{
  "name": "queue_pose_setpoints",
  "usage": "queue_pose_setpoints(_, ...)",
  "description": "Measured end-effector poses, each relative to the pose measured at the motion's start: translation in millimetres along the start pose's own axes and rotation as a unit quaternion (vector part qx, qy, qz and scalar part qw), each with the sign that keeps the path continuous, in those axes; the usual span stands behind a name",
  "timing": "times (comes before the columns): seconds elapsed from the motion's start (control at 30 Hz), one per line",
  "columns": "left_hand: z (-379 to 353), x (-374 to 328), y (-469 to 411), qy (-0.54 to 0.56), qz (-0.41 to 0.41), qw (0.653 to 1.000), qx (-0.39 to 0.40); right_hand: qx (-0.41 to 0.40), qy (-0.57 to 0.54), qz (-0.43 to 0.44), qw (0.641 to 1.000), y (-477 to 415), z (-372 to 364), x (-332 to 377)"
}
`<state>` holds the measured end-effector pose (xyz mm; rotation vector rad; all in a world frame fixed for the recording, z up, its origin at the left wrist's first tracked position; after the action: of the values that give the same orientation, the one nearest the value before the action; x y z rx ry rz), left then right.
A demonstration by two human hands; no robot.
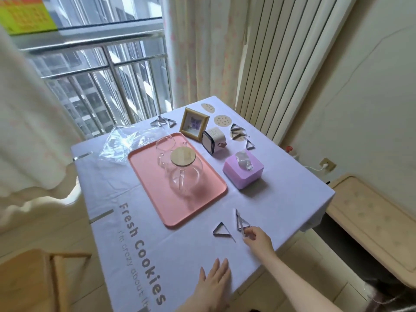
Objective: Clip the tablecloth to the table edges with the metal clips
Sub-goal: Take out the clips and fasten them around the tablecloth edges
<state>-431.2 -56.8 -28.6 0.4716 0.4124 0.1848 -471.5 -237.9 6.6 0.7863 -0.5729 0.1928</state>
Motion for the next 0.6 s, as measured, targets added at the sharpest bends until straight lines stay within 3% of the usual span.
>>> queue_pose_setpoints(0.1, 27.6, -18.1, -8.0, 0.022, -0.027, 0.999, -0.018, 0.021, 0.061, 0.046, 0.997, -8.4, 6.3, 6.8)
queue_pose_setpoints(0.17, 35.6, -33.8, -21.1, 0.089, -0.033, 0.995, 0.020, 0.045, 0.095, 0.068, 0.992, -14.7, 10.2, 8.5)
queue_pose_setpoints(0.2, 37.6, -38.0, -31.5, 0.075, -0.028, 0.997, -0.006, 0.060, 0.108, 0.077, 0.989, -18.4, 12.8, 9.5)
queue_pose_setpoints(0.4, 51.0, -53.1, -81.0, 0.109, 0.134, 0.984, -0.054, 0.132, 0.171, 0.107, 0.971, -43.2, 33.8, 15.4)
queue_pose_setpoints(0.5, 40.7, -52.4, -100.7, 0.070, 0.195, 0.965, -0.159, 0.150, 0.197, 0.137, 0.959, -51.1, 44.2, 18.3)
queue_pose_setpoints(0.6, 37.0, -68.6, -94.9, 0.043, 0.179, 0.977, -0.103, 0.156, 0.221, 0.154, 0.950, -54.6, 49.1, 13.8)
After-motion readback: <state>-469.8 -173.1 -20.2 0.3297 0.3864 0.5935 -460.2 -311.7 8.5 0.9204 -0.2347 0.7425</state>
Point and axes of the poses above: each hand's wrist, its own y-axis away from the middle knuckle, its own z-axis out of the back of the hand, x = y × z, the point moved 5 cm from there along -y, towards the middle knuckle, and after that the axes turned 15 degrees about -z, right-handed, at the moved point
